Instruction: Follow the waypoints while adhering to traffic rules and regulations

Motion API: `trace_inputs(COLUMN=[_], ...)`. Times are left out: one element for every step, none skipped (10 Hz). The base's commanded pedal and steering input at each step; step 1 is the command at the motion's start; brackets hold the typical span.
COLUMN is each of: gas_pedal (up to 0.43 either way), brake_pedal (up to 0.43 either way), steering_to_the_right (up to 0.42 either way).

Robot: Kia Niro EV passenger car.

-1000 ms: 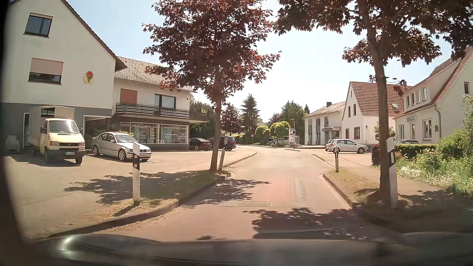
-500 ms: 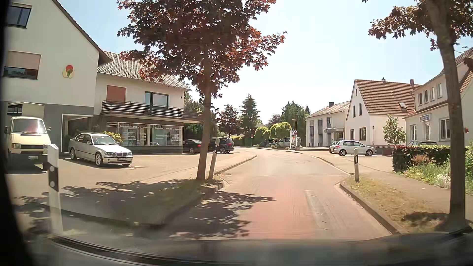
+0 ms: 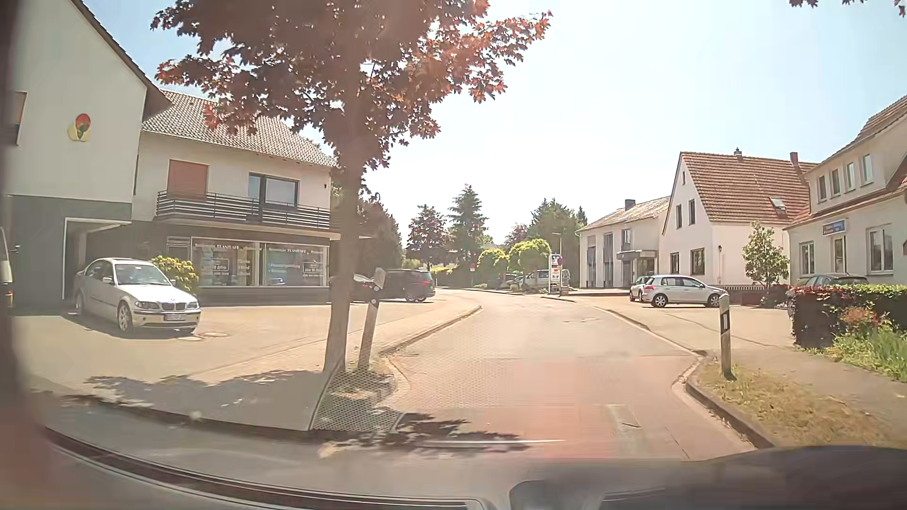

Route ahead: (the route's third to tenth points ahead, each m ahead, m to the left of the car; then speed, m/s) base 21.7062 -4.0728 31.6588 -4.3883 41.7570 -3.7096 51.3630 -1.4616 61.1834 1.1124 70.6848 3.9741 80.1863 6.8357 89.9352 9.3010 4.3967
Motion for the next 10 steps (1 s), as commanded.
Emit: trace_inputs(gas_pedal=[0.067, 0.169, 0.157, 0.150, 0.150, 0.150, 0.130, 0.130, 0.130, 0.130], brake_pedal=[0.006, 0.006, 0.006, 0.006, 0.006, 0.006, 0.006, 0.006, 0.006, 0.006], steering_to_the_right=[0.071, 0.077, 0.083, 0.083, 0.082, 0.081, 0.079, 0.077, 0.076, 0.073])
